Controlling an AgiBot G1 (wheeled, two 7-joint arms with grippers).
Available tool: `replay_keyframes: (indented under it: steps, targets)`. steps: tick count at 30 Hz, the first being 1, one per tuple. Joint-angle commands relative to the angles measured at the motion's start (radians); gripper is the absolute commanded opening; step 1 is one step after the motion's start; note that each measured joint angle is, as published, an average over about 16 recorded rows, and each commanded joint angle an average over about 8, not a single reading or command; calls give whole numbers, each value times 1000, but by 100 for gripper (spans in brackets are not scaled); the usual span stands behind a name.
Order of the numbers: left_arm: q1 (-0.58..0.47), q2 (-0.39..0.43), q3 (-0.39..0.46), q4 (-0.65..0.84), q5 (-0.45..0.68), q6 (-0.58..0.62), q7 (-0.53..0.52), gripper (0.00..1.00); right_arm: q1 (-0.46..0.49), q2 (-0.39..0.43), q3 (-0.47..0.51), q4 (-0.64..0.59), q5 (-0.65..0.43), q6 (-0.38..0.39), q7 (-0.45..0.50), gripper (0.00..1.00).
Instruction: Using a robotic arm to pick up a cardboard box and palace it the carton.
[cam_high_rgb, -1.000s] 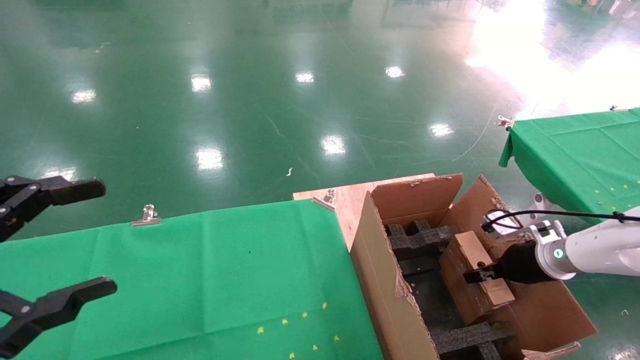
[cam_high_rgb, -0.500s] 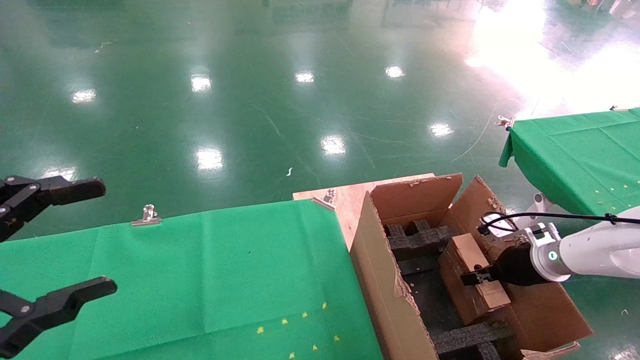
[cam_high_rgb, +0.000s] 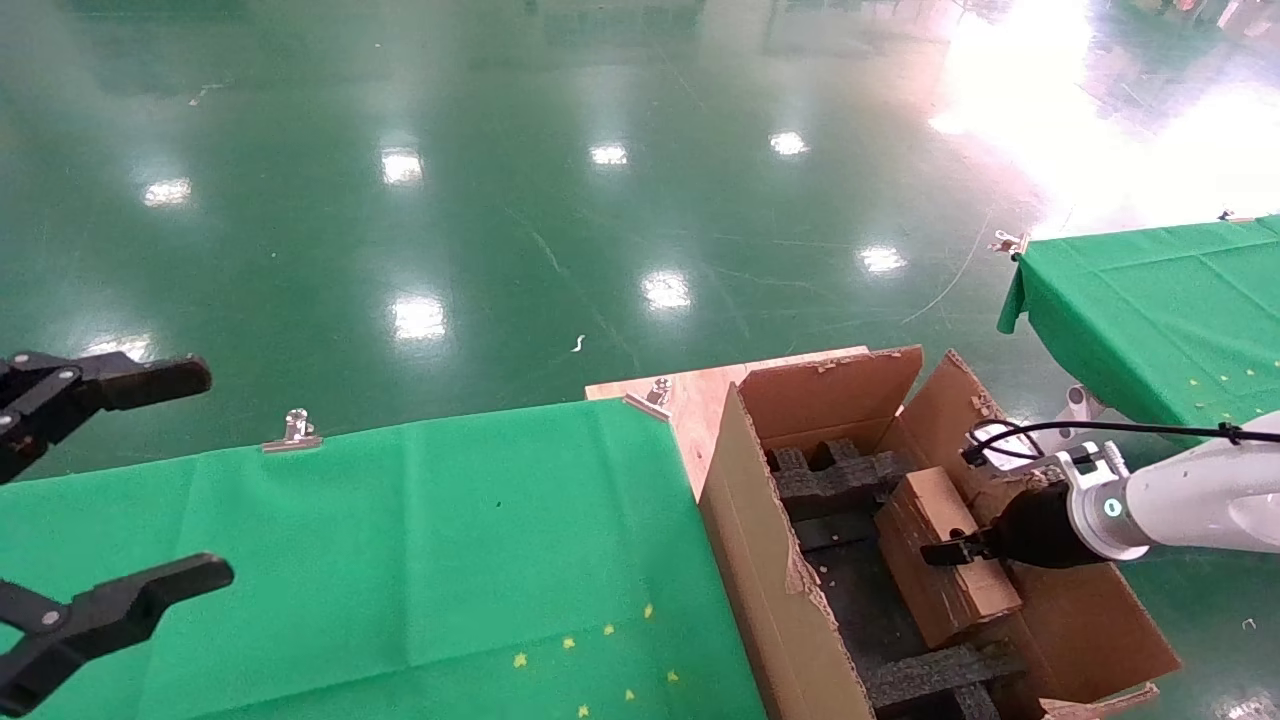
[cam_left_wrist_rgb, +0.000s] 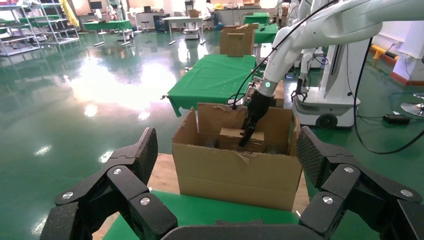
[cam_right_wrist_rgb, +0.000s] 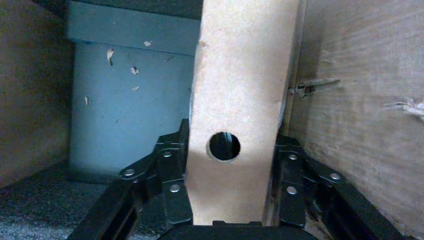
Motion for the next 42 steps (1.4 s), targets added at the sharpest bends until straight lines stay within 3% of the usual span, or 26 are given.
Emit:
replay_keyframes:
  steps: [1, 13, 21, 33, 37, 42]
  targets:
    - [0, 0, 0, 0, 0, 0, 0, 100, 3, 2, -1, 1, -2, -1, 2, 100]
    - [0, 0, 0, 0, 0, 0, 0, 100, 61, 49, 0, 63, -10, -9, 20, 100]
    - [0, 0, 0, 0, 0, 0, 0, 100, 166, 113, 27, 203, 3, -24, 18, 100]
    - [0, 0, 0, 0, 0, 0, 0, 100, 294, 230, 119, 524, 143, -177, -20, 100]
    - [0, 0, 0, 0, 0, 0, 0, 100, 304, 247, 147, 567, 209, -244, -11, 100]
    - [0, 0, 0, 0, 0, 0, 0, 100, 307, 253, 156, 575, 232, -268, -7, 100]
